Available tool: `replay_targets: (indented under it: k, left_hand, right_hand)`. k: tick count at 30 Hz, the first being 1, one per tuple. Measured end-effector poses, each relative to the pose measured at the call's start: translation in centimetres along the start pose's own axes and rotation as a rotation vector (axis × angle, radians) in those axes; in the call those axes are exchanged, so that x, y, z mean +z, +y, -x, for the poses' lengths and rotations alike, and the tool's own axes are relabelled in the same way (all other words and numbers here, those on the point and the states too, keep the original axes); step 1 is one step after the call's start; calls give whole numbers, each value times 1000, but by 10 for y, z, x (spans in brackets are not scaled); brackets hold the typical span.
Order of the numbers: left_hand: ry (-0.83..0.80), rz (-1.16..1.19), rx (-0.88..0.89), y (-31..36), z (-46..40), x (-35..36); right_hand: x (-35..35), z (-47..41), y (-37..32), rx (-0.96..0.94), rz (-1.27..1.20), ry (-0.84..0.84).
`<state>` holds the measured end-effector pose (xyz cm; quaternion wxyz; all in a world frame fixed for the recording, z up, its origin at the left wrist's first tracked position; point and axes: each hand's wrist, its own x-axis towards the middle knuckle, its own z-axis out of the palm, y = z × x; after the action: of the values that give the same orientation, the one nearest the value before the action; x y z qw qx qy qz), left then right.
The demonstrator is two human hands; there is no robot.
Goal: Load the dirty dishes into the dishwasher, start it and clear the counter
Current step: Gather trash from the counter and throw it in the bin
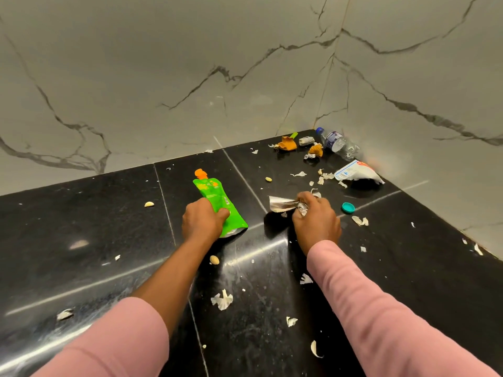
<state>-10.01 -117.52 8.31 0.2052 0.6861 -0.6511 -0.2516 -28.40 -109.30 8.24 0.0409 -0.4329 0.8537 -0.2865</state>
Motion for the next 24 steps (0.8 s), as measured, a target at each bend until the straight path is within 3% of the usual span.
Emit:
replay_targets:
  k: [3,7,11,14,18,24]
  left_hand:
    - [-4,109,32,0,14,-4]
    - [11,352,30,8,50,-28]
    - [-148,752,-12,-3,110,-66]
    - [-325,952,29,-43,196,-84]
    - [-502,896,128,-126,297,-96]
    - [-615,709,49,-244,358,-101]
  right_hand:
    - [-8,13,-1,123,-293,30]
    - [-30,54,-11,303,-857,-66]
    - [-72,123,-32,327,-1305,-216]
    - [-107,204,-42,264,-1424,-319]
    - [-112,327,-46,254,-1492,-338]
    - [-65,460,-38,470,-1312,-383]
